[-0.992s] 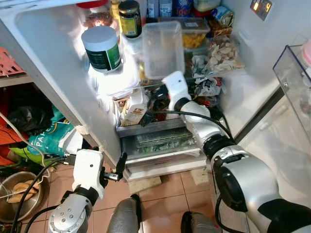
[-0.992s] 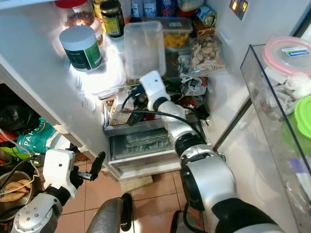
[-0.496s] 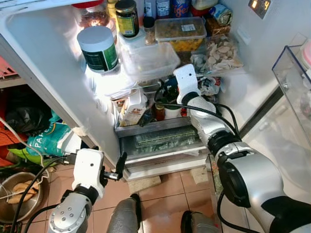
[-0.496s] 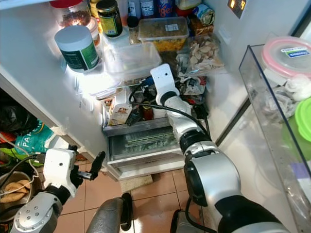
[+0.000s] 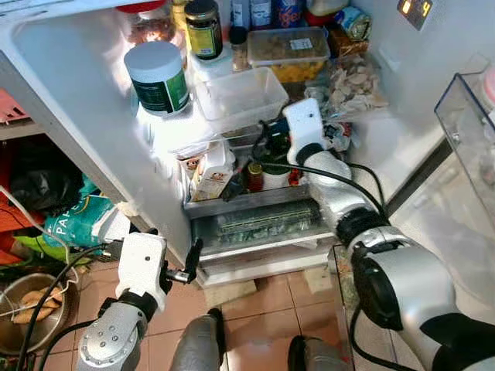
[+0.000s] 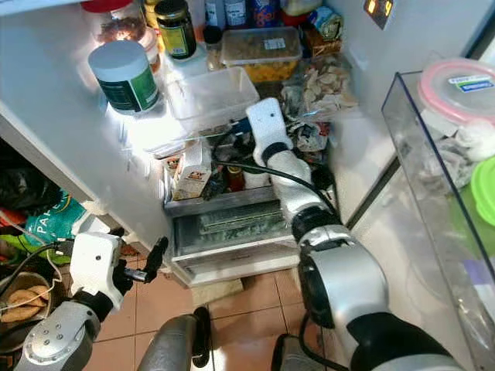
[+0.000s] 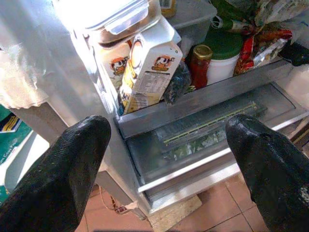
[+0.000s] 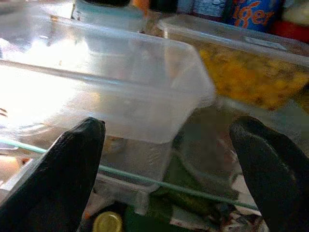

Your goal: Restocking fridge

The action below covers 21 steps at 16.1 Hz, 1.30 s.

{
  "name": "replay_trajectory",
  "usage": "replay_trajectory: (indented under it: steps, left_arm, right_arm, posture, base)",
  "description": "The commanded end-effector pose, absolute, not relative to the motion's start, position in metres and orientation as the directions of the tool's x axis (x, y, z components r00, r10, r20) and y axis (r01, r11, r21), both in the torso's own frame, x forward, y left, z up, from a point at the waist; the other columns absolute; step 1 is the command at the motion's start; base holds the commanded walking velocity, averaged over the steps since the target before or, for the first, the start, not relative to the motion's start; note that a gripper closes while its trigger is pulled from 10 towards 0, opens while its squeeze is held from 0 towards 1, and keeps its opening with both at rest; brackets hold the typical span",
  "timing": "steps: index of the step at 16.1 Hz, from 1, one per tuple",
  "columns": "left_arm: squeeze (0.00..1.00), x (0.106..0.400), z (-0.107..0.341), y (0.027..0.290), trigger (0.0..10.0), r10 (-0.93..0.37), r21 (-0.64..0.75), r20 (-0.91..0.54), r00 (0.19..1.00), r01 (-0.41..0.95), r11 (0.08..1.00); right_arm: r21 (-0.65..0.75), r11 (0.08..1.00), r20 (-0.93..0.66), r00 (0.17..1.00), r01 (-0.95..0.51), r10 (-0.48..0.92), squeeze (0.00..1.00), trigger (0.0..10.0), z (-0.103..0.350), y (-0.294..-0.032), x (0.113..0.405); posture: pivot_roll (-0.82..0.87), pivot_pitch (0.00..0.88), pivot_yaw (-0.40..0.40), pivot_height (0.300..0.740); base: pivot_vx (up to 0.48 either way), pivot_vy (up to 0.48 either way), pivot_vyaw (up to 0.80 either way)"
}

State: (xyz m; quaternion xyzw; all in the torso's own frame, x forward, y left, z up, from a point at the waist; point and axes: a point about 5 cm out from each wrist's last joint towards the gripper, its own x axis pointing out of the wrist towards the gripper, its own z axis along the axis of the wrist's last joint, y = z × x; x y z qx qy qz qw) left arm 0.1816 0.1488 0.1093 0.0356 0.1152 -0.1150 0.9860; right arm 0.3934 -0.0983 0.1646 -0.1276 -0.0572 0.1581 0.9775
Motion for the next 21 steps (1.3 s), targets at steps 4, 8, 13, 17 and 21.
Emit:
replay_trajectory:
  steps: [4,8,13,17,21]
  left_arm:
    - [0.00,0.182,0.102,0.155,10.0,-0.219,0.062,-0.275,0.936,0.245,0.968]
    - [0.00,0.191,0.105,0.159,10.0,-0.252,0.087,-0.273,0.929,0.285,0.955]
    - [0.00,0.195,0.106,0.159,10.0,-0.270,0.096,-0.272,0.924,0.305,0.948]
    - [0.00,0.204,0.104,0.155,10.0,-0.263,0.093,-0.248,0.932,0.293,0.952]
    - [0.00,0.222,0.099,0.144,10.0,-0.236,0.083,-0.204,0.950,0.257,0.963]
  right_arm:
    - [-0.250,0.938,0.148,0.948,-0.239,0.280,1.00,10.0,0.163,-0.114,0.388]
    - [-0.222,0.958,0.177,0.958,-0.184,0.225,1.00,10.0,0.149,-0.126,0.376]
    - [-0.203,0.967,0.177,0.965,-0.156,0.193,1.00,10.0,0.141,-0.136,0.367]
    - [-0.131,0.972,0.203,0.954,-0.197,0.221,0.00,10.0,0.138,-0.144,0.355]
    - [-0.191,0.953,0.135,0.956,-0.234,0.262,0.00,10.0,0.128,-0.166,0.338]
  posture:
    - [0.28,0.162,0.118,0.740]
    - [0.28,0.148,0.168,0.740]
    - [0.26,0.139,0.182,0.740]
    - [0.24,0.117,0.149,0.740]
    - [0.16,0.065,0.089,0.740]
  base:
    - [0.000,0.000,0.00]
    - [0.000,0.000,0.00]
    - [0.000,0.000,0.00]
    - [0.000,0.000,0.00]
    - [0.000,0.000,0.00]
